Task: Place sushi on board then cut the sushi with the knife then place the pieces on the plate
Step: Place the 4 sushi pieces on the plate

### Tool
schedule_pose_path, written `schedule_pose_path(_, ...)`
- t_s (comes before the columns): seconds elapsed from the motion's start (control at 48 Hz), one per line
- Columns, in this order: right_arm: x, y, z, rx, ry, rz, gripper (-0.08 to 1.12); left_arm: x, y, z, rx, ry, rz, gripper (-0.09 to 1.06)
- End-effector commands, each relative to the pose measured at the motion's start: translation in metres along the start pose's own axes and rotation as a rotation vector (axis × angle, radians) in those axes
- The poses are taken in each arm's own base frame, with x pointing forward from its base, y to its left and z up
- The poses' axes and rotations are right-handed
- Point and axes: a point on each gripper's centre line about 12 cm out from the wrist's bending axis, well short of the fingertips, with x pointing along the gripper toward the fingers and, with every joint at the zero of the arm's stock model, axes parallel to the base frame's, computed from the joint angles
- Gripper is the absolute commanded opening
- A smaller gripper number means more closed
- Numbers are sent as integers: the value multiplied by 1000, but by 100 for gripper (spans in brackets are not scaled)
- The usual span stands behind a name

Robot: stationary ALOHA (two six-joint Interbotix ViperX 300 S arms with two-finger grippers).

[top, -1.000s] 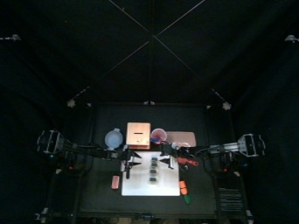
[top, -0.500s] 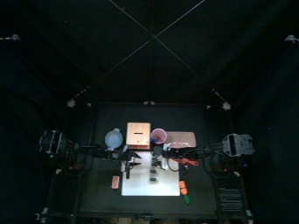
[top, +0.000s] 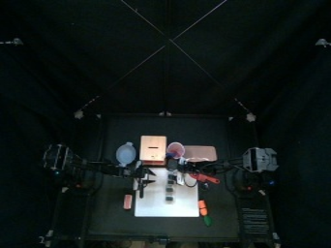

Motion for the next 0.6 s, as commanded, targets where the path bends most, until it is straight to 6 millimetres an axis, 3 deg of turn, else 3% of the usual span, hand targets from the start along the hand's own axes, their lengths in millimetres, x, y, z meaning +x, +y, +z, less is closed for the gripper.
schedule_pose_path(0.021, -4, -1, 12, 1, -36, 0, 87, 0, 2, 6, -1, -20, 5, 75)
schedule_pose_path(0.604, -2, 3, 12, -5, -18, 8, 87, 0, 2, 5, -1, -17, 6, 75)
